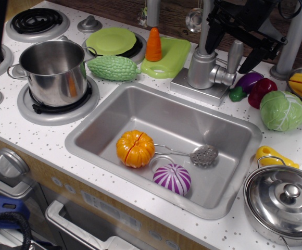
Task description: Turn lever vertical to front
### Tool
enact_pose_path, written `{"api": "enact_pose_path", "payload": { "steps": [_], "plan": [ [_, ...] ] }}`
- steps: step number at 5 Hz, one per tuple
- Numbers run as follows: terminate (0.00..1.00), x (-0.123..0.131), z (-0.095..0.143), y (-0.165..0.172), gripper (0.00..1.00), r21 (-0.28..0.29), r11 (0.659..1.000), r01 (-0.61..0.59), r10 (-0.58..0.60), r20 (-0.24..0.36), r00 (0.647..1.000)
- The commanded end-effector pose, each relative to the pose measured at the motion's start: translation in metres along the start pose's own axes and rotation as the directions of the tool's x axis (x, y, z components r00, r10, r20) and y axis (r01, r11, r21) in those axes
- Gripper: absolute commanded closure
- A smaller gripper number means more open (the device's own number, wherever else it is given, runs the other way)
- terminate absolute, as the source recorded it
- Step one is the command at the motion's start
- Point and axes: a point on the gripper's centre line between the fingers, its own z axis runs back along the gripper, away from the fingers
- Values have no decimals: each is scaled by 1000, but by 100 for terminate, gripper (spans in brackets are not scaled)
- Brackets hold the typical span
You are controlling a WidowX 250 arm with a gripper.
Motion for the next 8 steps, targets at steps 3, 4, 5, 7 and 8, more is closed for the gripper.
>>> {"api": "enact_pose_path", "payload": {
  "steps": [3, 4, 5, 7, 8],
  "plan": [
    [0, 30, 17, 13, 0, 25, 1000, 10, -10, 33, 999],
    [0, 42, 22, 13, 0, 13, 1000, 2, -2, 61, 998],
    [0, 49, 22, 11, 0, 27, 1000, -3, 0, 93, 996],
    [0, 57, 8, 13, 100, -10, 1000, -24, 25, 133, 991],
    [0, 57, 2, 12, 100, -39, 999, -33, 38, 142, 989]
  ]
}}
